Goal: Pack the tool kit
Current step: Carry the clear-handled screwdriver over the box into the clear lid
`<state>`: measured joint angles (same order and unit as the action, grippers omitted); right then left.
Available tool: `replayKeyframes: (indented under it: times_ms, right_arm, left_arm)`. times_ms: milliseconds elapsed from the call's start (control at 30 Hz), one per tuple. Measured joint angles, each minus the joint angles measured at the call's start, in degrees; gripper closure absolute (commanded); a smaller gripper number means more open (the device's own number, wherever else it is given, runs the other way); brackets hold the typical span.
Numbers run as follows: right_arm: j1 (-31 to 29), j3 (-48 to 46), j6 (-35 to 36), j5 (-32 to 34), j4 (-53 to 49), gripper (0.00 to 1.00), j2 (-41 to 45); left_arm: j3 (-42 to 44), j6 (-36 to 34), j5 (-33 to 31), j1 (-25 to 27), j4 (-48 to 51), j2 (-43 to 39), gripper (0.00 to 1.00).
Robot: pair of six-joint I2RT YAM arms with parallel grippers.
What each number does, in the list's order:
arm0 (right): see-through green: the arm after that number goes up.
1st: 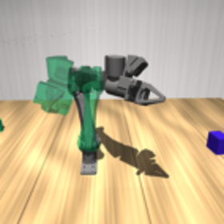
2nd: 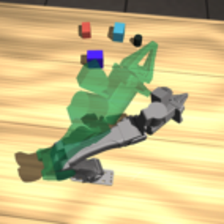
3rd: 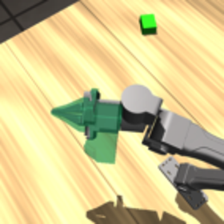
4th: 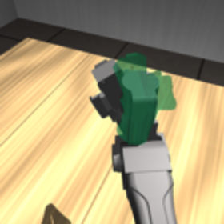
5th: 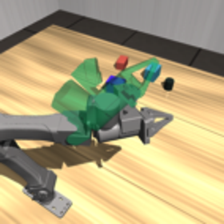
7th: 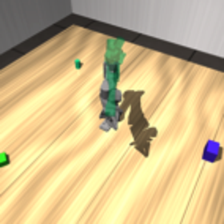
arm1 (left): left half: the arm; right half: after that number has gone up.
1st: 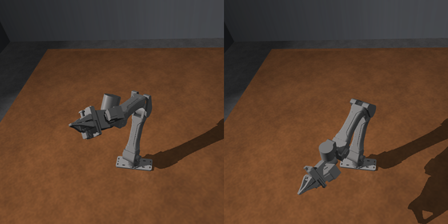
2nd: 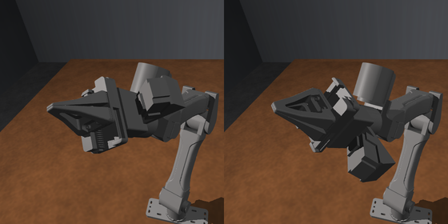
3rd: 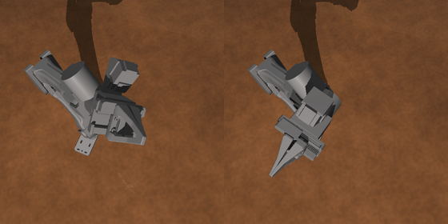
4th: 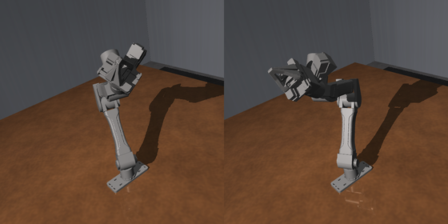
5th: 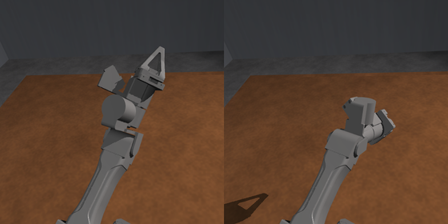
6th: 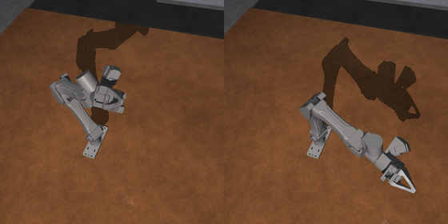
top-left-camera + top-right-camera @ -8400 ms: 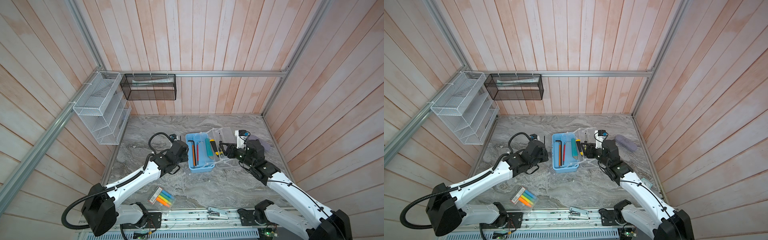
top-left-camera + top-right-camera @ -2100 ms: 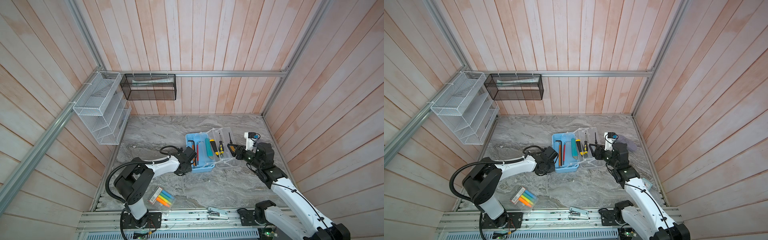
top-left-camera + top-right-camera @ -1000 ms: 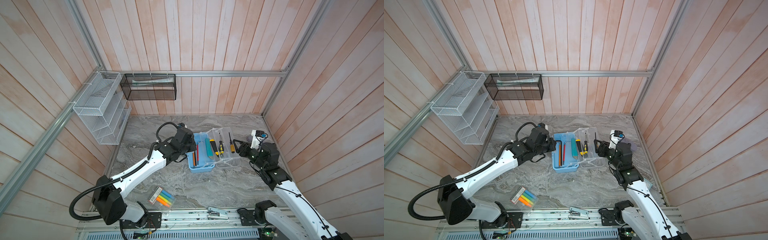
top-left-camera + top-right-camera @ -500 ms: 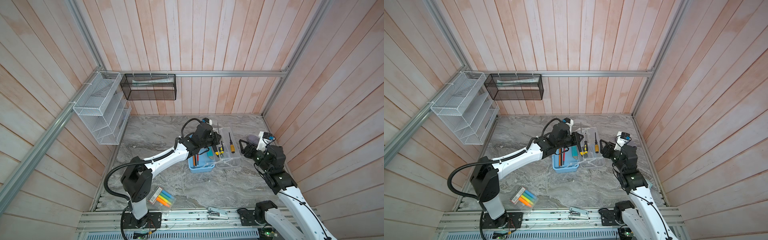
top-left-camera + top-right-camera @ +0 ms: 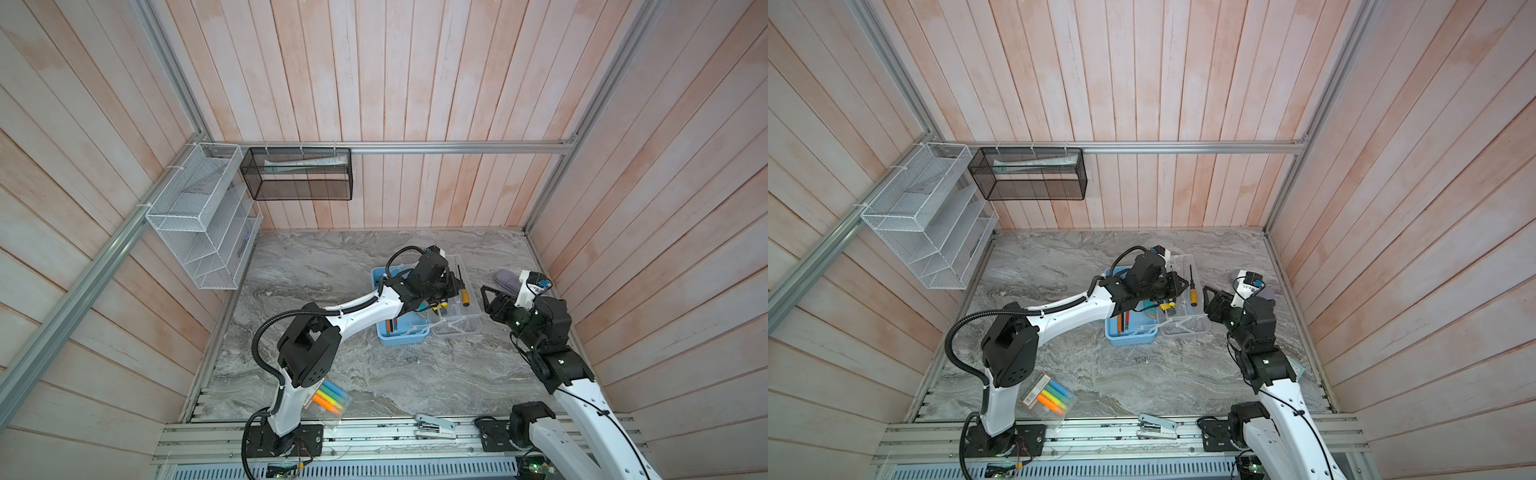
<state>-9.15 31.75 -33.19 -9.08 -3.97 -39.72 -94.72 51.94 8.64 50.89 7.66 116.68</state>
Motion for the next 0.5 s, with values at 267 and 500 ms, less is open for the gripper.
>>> replayKeyframes:
  times_ms: [267, 500]
  right_arm:
    - [1.07, -0.74, 0.22, -0.85, 0.04, 0.42, 0.81]
    - [1.49, -1.97, 0.31, -1.55, 0.04, 0.42, 0.92]
  left_arm:
    - [-4.37, 1.20, -0.66, 0.17, 3.04, 3.63, 1.00]
    - [-4.92, 2.51, -1.88, 0.17, 4.46, 4.94, 0.85]
